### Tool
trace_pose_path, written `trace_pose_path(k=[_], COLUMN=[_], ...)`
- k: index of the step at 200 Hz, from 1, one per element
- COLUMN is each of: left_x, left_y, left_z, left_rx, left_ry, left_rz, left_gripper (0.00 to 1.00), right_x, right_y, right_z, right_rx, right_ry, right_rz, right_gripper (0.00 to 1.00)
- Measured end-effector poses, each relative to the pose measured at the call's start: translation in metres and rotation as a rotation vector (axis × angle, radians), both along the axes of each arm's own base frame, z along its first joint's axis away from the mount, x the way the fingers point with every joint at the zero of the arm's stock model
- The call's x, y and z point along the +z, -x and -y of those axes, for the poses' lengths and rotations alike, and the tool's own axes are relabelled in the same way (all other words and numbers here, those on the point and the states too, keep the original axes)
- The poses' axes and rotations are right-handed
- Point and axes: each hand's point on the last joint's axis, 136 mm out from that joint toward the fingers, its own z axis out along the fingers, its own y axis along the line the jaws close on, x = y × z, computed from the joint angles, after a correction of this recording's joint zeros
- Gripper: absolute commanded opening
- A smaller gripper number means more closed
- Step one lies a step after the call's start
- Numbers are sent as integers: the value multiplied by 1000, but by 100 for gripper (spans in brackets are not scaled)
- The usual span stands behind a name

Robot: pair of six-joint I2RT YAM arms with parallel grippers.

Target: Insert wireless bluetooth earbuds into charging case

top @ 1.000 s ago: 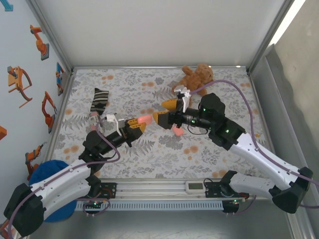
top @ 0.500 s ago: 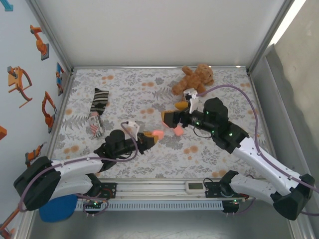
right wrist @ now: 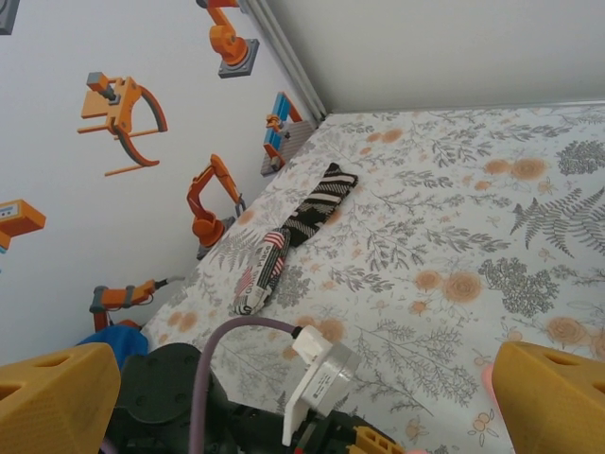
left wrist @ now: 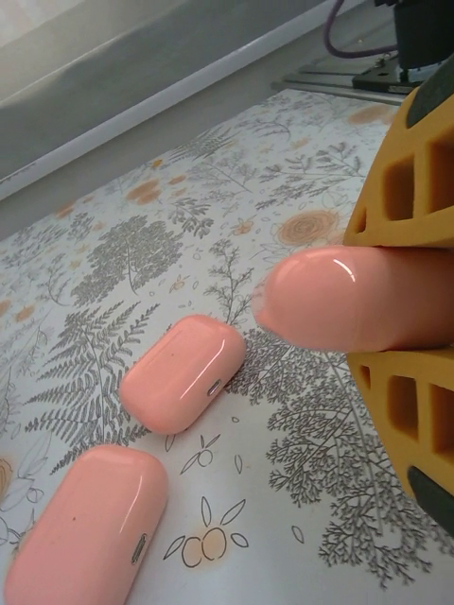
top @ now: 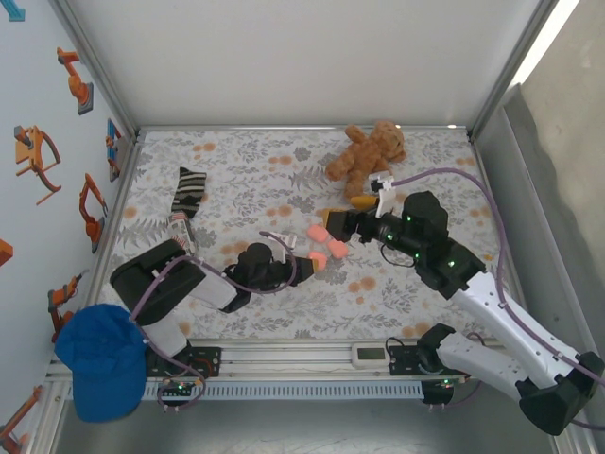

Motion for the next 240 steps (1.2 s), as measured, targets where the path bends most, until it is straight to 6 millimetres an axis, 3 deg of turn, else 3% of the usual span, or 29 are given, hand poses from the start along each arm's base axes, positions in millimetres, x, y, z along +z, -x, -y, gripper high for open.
trace_pose_path(k=[30,51,75,104,163,240], left_x=[-29,-24,-18,-28,-20,-15], left_y=[-10,-13,-17,-21,-25,-28], left_z=[2,4,4,0,1,-12], left_rx=[51,63,76,103,127,190], left_ry=[42,86,120,125,171,118], left_rz=[-129,-146,-158,-196,-202,-202], left_gripper=[3,5,13,25,45,55], right_x=[-8,-9,-8,-9,-12,-12], right_y=[2,4,5,5,4,3], right_z=[5,9,14,18,20,21], right_rx=[-10,-20,-37,-55,-63,-74], right_ry=[18,24,30,40,49,54], right_rz=[-21,-23,-19,-20,-27,-23], right_gripper=[100,100,100,100,100,100])
